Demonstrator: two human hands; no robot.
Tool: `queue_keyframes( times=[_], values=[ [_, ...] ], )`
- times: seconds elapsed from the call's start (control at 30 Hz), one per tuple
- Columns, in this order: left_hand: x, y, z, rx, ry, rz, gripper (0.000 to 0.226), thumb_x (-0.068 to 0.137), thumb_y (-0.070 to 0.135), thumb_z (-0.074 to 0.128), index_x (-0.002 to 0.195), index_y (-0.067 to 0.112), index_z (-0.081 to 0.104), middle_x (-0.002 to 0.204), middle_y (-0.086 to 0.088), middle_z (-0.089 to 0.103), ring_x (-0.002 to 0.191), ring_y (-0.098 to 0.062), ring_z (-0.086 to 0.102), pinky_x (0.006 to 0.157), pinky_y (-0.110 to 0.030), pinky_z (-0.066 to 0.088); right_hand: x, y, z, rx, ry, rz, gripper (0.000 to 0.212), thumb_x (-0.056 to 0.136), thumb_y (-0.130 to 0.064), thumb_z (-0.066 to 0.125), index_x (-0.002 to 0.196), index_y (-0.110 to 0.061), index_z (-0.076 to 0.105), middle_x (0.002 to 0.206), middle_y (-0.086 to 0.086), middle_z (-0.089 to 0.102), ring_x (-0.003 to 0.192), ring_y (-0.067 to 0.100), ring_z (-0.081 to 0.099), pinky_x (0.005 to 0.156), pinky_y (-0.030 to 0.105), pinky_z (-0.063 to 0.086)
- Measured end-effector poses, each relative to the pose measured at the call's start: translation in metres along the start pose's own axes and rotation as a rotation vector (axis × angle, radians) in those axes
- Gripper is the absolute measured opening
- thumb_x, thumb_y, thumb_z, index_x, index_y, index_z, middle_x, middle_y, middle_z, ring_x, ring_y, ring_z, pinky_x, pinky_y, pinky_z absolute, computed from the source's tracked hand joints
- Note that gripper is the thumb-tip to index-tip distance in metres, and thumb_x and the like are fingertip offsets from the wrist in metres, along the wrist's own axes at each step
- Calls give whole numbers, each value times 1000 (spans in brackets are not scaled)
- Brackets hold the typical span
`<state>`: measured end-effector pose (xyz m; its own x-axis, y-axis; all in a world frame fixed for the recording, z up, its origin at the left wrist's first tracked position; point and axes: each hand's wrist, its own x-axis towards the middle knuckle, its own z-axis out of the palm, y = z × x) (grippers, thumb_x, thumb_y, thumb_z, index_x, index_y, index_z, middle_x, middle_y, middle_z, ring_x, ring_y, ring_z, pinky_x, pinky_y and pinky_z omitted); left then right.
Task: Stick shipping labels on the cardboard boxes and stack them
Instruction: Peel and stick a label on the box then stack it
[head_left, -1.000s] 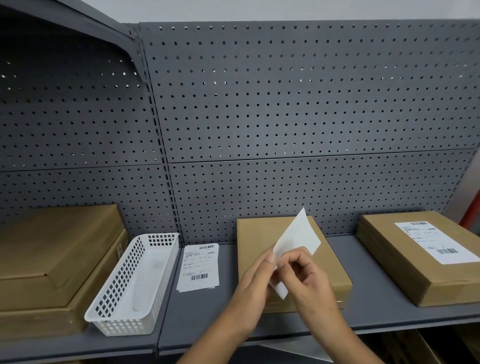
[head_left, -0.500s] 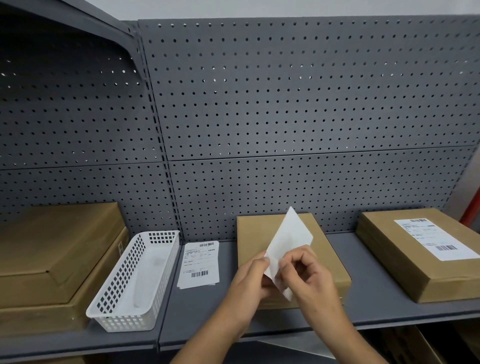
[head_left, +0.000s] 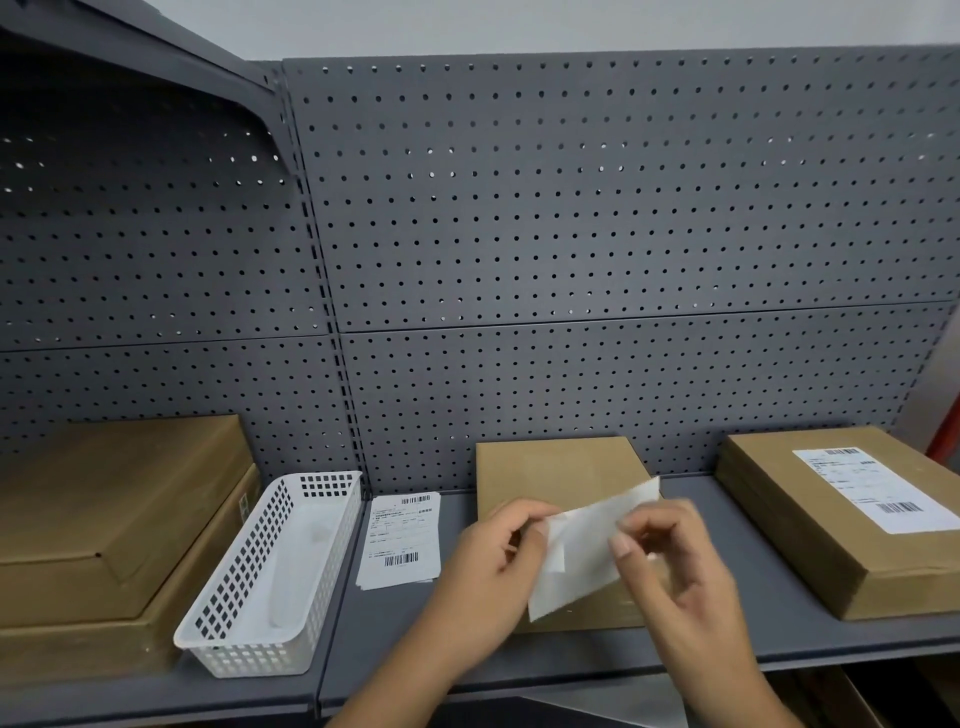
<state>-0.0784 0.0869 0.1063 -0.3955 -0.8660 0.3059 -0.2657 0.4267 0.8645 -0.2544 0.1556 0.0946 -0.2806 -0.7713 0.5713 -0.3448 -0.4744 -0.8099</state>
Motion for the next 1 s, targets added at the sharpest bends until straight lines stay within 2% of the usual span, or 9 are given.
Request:
queue_keyframes(
  times=[0.1, 0.2, 0.27, 0.37, 0.53, 0.67, 0.83, 0.93, 1.0],
  values=[
    [-1, 8, -4, 258, -51, 208, 27, 109, 24, 48, 125, 34, 66, 109, 23, 60, 106, -1, 60, 90, -16, 48, 26, -34, -11, -327, -56, -241, 14, 93, -29, 69, 106, -27, 63, 104, -10, 60, 100, 18, 54, 84, 21, 40],
    [1, 10, -5, 431, -67, 323, 25, 109, 29, 46, 129, 38, 60, 100, 24, 50, 102, 1, 52, 86, -18, 45, 52, -45, -17, -541, -296, -188, 9, 94, -42, 67, 98, -34, 65, 98, -20, 63, 103, 8, 53, 84, 20, 41],
    [1, 11, -5, 454, -47, 318, 21, 108, 32, 49, 124, 38, 60, 103, 24, 54, 104, 1, 52, 88, -24, 47, 61, -45, -20, -462, -434, -61, 7, 91, -39, 71, 92, -33, 67, 94, -18, 68, 93, 10, 59, 76, 22, 46],
    [1, 14, -5, 336, -8, 217, 22, 104, 34, 56, 124, 43, 59, 108, 24, 63, 109, 2, 57, 92, -24, 48, 65, -40, -21, -388, -473, -6, 11, 89, -36, 76, 93, -32, 66, 95, -14, 68, 78, 13, 61, 65, 22, 47],
    [2, 17, -6, 266, 8, 130, 27, 101, 35, 62, 123, 47, 55, 105, 22, 66, 108, -1, 60, 92, -27, 50, 63, -26, -22, -290, -510, 103, 19, 84, -40, 81, 94, -31, 68, 93, -9, 70, 69, 13, 61, 64, 33, 50],
    [7, 15, -7, 248, -10, 119, 30, 99, 34, 65, 123, 49, 56, 104, 24, 68, 110, -3, 61, 96, -31, 50, 64, -23, -23, -201, -522, 139, 17, 84, -36, 82, 93, -25, 72, 88, -2, 73, 69, 30, 59, 65, 45, 50],
    [16, 25, -9, 194, 4, 132, 37, 95, 35, 72, 128, 47, 59, 104, 27, 72, 113, 1, 57, 99, -22, 42, 70, -25, -33, -23, -619, 263, 14, 86, -27, 82, 90, -14, 76, 80, 16, 70, 70, 19, 58, 68, 34, 47],
    [22, 32, -8, 228, 54, 203, 43, 93, 38, 74, 134, 45, 59, 116, 27, 64, 122, 3, 51, 104, -18, 40, 71, -25, -35, 15, -597, 317, 16, 90, -22, 77, 89, -6, 75, 67, 10, 64, 57, 12, 52, 55, 23, 41],
    [25, 33, -6, 259, 127, 257, 40, 94, 44, 71, 133, 41, 61, 125, 29, 53, 128, 2, 45, 106, -11, 33, 71, -23, -35, 7, -499, 333, 14, 93, -17, 73, 88, -4, 74, 64, 10, 59, 50, 10, 46, 48, 25, 34]
  ],
)
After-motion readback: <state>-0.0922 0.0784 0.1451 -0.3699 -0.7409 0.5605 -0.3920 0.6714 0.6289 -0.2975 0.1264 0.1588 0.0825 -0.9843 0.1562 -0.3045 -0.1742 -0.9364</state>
